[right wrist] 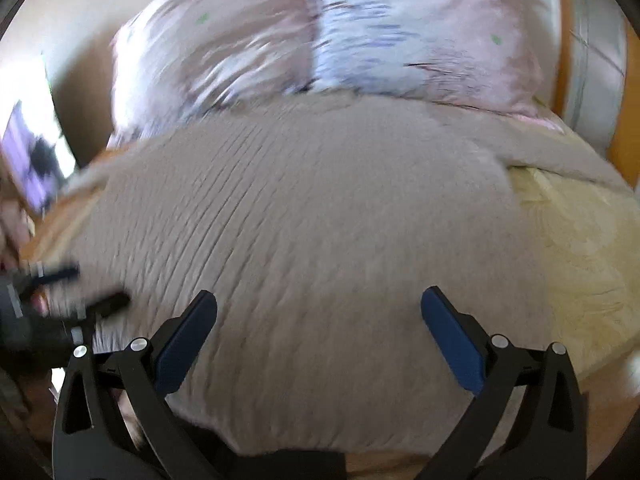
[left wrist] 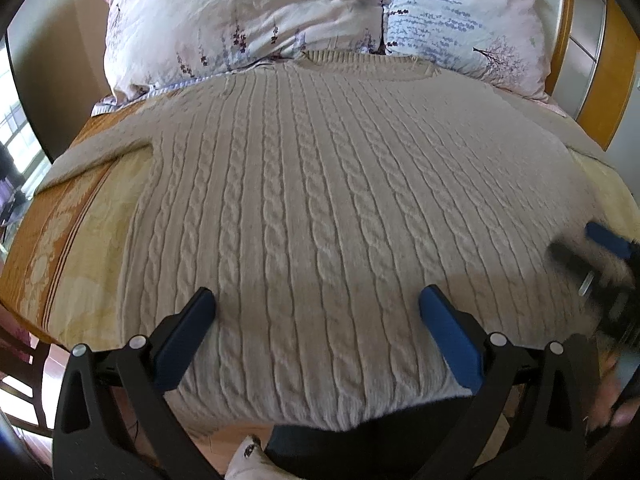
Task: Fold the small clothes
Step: 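Grasp the sweater sleeve cuff with the right gripper and lift it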
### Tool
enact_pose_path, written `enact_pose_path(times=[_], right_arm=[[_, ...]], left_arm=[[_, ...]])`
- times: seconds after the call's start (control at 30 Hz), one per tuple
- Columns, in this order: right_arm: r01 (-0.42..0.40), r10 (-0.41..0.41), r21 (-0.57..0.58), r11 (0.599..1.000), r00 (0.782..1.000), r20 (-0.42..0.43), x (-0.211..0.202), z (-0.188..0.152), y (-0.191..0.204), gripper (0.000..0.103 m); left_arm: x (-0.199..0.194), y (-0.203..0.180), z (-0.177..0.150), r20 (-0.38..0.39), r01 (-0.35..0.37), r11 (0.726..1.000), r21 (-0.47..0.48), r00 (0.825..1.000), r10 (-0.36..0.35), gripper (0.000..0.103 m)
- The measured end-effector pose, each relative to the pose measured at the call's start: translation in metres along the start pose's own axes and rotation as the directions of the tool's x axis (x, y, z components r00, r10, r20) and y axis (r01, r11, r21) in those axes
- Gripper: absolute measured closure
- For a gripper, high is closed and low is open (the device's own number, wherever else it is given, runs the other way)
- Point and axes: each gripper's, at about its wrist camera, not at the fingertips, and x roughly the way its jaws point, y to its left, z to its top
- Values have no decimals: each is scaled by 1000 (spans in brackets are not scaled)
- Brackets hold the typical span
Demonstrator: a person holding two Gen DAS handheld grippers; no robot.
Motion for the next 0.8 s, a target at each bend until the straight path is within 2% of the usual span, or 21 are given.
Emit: enact_pose_path(times=[0.1, 0.13, 0.17, 0.23, 0.37, 0.53, 0.57, 0.67, 0.73, 0.8], right_arm=[[4, -9, 180, 984, 999, 31, -3, 32, -47, 1], [3, -12, 270, 963, 999, 30, -2, 45, -73, 3], [2, -11, 332, 943, 1000, 25, 0, 52, -91, 10], [9, -12, 454, 891, 1000, 5, 5, 66, -127, 21], [50, -57, 664, 746, 998, -11, 16, 84, -203, 38], [70, -112, 786, 614, 994, -1, 23, 92, -259, 45], [81, -128, 814, 575, 992, -8, 26, 92, -271, 46], [98, -143, 871, 481, 989, -33, 39, 90, -299, 50], [101, -146, 892, 442, 989, -40, 44, 88, -312, 55], [87, -157, 903, 420, 987, -22, 43, 86, -319, 59]], left_arm=[[4, 0, 10, -1, -5, 1000, 23, 1000, 5, 2], [5, -1, 14, -1, -6, 999, 36, 1000, 6, 2], [6, 0, 19, 1, -5, 999, 45, 1000, 5, 2], [9, 1, 27, 2, -4, 999, 53, 1000, 4, 2], [16, 9, 47, -16, 29, 999, 44, 999, -28, 2], [20, 20, 70, 5, 48, 998, 31, 999, -48, 2], [20, 21, 73, 16, 63, 998, 26, 998, -63, 2], [15, 28, 83, 59, 181, 983, 12, 982, -181, 2], [12, 31, 91, 73, 214, 977, 11, 974, -214, 2], [10, 31, 99, 79, 193, 981, 30, 978, -195, 2]])
